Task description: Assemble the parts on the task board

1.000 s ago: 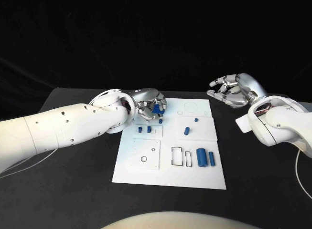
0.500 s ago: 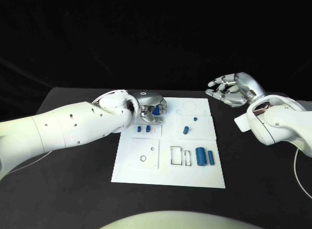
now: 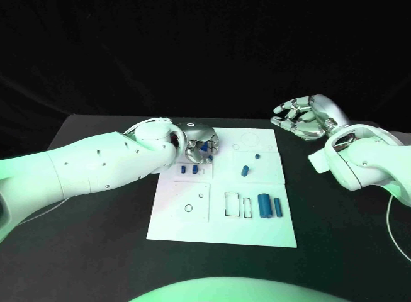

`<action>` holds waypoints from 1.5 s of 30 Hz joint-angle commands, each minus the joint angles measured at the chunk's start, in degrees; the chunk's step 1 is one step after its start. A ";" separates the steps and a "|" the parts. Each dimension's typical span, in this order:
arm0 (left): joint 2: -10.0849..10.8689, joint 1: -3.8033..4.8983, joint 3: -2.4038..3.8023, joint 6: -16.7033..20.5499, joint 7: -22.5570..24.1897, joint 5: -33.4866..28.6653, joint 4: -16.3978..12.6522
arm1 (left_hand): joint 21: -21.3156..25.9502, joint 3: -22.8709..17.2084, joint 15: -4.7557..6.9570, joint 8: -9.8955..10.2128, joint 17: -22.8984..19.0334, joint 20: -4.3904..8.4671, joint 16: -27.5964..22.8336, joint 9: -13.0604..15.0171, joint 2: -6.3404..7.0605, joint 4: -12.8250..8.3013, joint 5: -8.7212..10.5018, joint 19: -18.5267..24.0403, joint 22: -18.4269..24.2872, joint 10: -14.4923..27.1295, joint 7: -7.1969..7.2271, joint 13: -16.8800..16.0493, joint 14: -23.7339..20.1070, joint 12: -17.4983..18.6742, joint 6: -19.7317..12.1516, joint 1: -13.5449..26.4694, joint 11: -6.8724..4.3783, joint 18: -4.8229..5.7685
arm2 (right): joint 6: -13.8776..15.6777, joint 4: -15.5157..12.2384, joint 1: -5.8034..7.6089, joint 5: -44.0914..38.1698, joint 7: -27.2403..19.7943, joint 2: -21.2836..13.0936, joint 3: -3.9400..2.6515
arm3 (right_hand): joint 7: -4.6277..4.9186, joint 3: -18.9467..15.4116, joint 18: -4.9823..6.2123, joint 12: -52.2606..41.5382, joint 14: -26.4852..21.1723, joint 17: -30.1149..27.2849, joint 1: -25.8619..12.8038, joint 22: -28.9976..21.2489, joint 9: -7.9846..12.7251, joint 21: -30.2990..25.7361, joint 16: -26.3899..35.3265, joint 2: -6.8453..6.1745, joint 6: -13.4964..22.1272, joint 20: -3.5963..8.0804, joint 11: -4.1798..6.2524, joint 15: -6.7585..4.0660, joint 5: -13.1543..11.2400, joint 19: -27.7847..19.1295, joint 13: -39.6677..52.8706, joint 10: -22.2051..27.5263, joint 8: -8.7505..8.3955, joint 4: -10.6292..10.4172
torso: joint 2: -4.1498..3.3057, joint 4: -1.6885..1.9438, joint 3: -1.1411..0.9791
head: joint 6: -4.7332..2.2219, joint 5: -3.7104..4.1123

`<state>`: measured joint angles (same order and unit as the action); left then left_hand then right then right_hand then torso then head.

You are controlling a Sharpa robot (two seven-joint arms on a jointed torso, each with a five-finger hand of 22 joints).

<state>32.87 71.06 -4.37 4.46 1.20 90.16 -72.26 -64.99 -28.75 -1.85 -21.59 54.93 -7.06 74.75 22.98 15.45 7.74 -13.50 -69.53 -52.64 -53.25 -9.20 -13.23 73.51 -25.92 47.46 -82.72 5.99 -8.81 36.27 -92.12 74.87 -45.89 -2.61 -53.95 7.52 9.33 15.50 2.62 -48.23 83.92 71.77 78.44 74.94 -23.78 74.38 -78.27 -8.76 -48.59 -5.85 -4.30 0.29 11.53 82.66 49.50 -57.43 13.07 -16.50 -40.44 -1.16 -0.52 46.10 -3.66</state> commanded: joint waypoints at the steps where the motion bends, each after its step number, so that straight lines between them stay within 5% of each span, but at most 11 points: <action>1: -0.48 -0.02 0.03 -1.42 -0.02 0.80 0.36 | -0.37 -0.57 0.14 0.18 0.01 0.12 0.33 -0.19 -0.60 -0.03 0.16 -0.44 -0.35 -0.47 0.01 0.15 0.38 -0.18 0.58 -0.15 -0.07 0.96 | -0.03 -0.05 -0.03 -0.13 -0.66 0.10 0.00 | 0.05 0.26 1.04 0.46 0.93 0.01 -0.20 5.33 0.06 -0.20 0.23 -0.27 0.29 -0.06 -0.12 -0.32 0.08 -0.23 -0.24 -0.48 0.36 -0.02 | -0.01 -0.04 -0.01 | -0.02 0.05; 45: -1.80 -0.26 -0.03 -4.44 -0.24 0.67 2.31 | -4.89 -3.57 0.80 0.85 3.35 0.69 4.07 -1.75 -2.60 -2.37 0.73 -2.30 -5.90 -3.80 0.46 0.80 3.08 -0.45 4.40 -1.03 -0.86 1.82 | -0.11 -0.18 -0.03 -0.04 -0.65 0.11 -0.01 | 0.01 0.36 1.04 0.59 0.97 0.05 -0.57 5.30 0.06 -0.28 0.27 -0.13 0.27 -0.05 -0.09 -0.34 -0.16 -0.18 -0.62 -0.70 0.57 -0.01 | -0.04 0.00 0.01 | 0.50 0.29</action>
<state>31.16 70.96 -4.32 1.86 1.08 90.61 -69.86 -69.61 -32.03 -1.04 -21.05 58.23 -6.36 78.49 21.27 13.42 5.37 -12.95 -71.47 -58.50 -56.65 -8.69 -12.48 76.17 -26.30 51.42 -83.83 5.22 -7.94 36.34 -92.22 74.86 -45.75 -2.75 -53.87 7.51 9.30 15.50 2.62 -47.87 83.93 71.78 78.44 74.91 -23.78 74.38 -78.27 -8.76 -48.61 -5.85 -4.38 0.29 11.53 82.67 48.94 -57.76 13.45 -16.51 -40.43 -1.16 -0.53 46.53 -3.45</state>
